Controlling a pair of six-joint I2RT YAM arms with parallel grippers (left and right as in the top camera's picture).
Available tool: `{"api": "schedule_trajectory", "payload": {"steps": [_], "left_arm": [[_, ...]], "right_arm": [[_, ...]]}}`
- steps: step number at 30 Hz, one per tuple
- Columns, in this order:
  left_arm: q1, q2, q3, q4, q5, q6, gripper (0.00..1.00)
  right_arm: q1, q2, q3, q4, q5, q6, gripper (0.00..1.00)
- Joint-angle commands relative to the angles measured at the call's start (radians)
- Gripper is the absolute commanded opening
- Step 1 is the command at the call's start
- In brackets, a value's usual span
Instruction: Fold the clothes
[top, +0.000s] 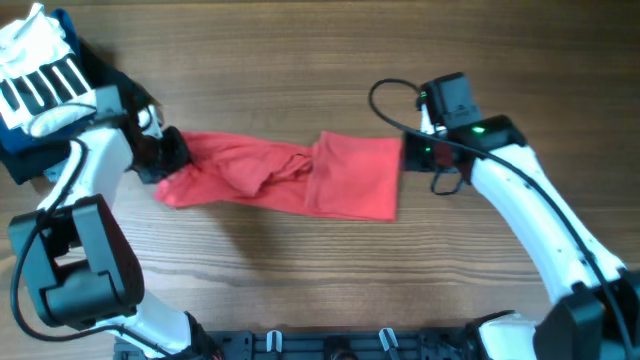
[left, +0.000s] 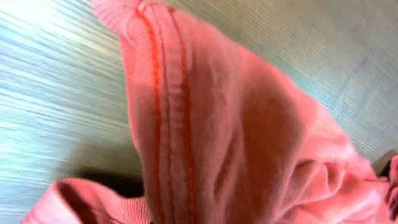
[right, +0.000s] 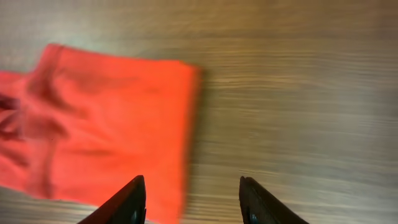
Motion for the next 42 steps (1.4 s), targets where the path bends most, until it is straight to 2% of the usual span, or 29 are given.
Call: {"api": "schedule_trajectory", "payload": {"steps": [1, 5, 8, 12, 15, 20, 24, 33, 42], "left_arm": [[0.013, -0.014, 0.175, -0.091, -0.151, 0.028, 0.04], [-0.016, -0.014, 0.332, -0.228, -0.182, 0.027, 0.04], [-0.076, -0.014, 0.381, -0.297, -0.182, 0.024, 0.04], [-0.229, -0.014, 0.385, -0.363, -0.182, 0.015, 0.04], [-0.348, -0.014, 0.385, -0.365, -0.182, -0.056, 0.04], [-0.522, -0.014, 0.385, -0.356, -0.186, -0.101, 0.04], [-0.649, 0.015, 0.385, -0.356, -0.249, -0.135, 0.04], [-0.764, 0.055, 0.385, -0.357, -0.249, -0.135, 0.04], [-0.789, 0.064, 0.385, -0.357, -0.249, -0.134, 0.05]], "right_arm": [[-0.083, -0.01, 0.012, -0.023, 0.054, -0.01, 0.49], [-0.156, -0.006, 0.012, -0.034, 0.053, -0.024, 0.49], [-0.176, -0.005, 0.012, -0.033, 0.054, -0.047, 0.49], [-0.181, -0.005, 0.011, -0.032, 0.054, -0.046, 0.49], [-0.181, -0.005, 0.011, -0.033, 0.054, -0.047, 0.49], [-0.181, -0.004, 0.008, -0.034, 0.053, -0.047, 0.49], [-0.181, -0.003, 0.008, -0.041, 0.053, -0.048, 0.48], [-0.181, -0.003, 0.008, -0.056, 0.05, -0.065, 0.48], [-0.181, -0.003, 0.008, -0.067, 0.05, -0.065, 0.48]]}}
